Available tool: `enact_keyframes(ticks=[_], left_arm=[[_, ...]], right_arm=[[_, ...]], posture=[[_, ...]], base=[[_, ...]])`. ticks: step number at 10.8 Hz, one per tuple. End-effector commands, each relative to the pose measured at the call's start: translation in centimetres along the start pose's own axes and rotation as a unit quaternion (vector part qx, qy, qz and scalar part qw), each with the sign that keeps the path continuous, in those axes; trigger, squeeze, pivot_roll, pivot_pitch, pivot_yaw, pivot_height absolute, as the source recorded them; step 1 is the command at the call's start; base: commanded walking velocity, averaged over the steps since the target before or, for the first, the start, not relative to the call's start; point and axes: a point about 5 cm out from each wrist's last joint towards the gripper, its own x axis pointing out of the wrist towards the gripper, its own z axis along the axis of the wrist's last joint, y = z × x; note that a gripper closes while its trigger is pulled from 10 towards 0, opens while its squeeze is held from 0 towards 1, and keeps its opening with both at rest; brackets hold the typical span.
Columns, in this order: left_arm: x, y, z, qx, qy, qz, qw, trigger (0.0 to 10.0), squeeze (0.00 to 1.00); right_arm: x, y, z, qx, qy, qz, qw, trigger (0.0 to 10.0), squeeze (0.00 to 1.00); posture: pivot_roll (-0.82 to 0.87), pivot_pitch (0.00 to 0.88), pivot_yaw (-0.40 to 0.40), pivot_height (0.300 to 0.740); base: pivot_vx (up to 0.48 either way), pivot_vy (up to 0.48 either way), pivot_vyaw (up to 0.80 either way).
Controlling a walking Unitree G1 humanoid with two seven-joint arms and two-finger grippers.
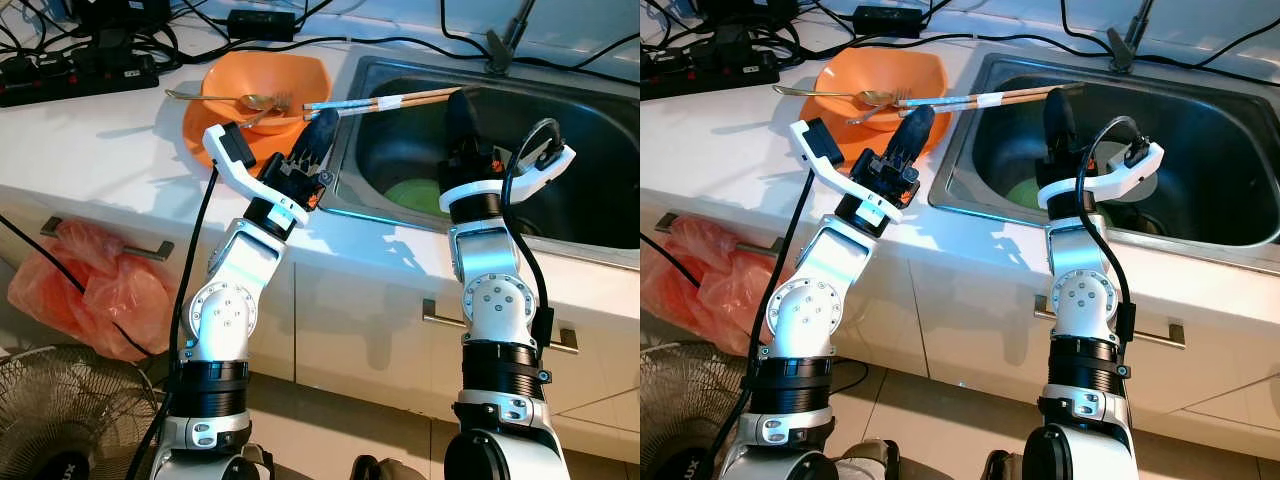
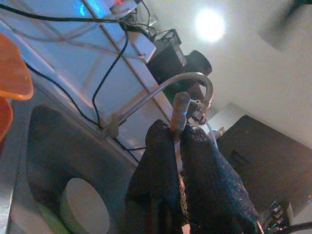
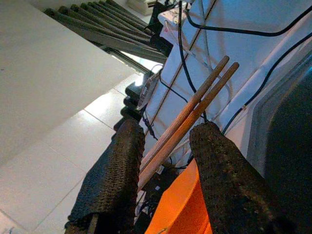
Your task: Kitchen organization
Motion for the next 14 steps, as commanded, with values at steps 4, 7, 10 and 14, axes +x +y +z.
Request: enact_keyframes(ticks=[4, 7, 10, 14], left_arm=[[0.02, -0.99, -0.97, -0.018, 0.015, -0.029, 0.999, 10.0, 0.0], [-0.02, -1.26, -1.07, -0.02, 0.021, -0.039, 0.999, 10.0, 0.0], [0.01, -1.36, -0.9, -0.019, 0.016, -0.041, 0.999, 10.0, 0.0], [-0.06, -1.47, -0.93, -0.025, 0.019, -0.049, 0.998, 10.0, 0.0]], right_arm=[[-0.32, 0.36, -0.82, 0.009, 0.003, 0.0, 1.0, 10.0, 0.0], [-0.35, 0.22, -0.81, 0.008, 0.004, -0.003, 1.0, 10.0, 0.0], [-0.36, 0.07, -0.85, 0.007, 0.006, -0.004, 1.0, 10.0, 0.0], [-0.42, -0.1, -1.01, 0.002, 0.01, -0.004, 1.0, 10.0, 0.0]], posture=[[0.22, 0.128, -0.02, 0.74], [0.22, 0.129, -0.022, 0.74], [0.22, 0.13, -0.022, 0.74], [0.23, 0.123, -0.022, 0.74]], base=[[0.0, 0.0, 0.0], [0.0, 0.0, 0.0], [0.0, 0.0, 0.0], [0.0, 0.0, 0.0]])
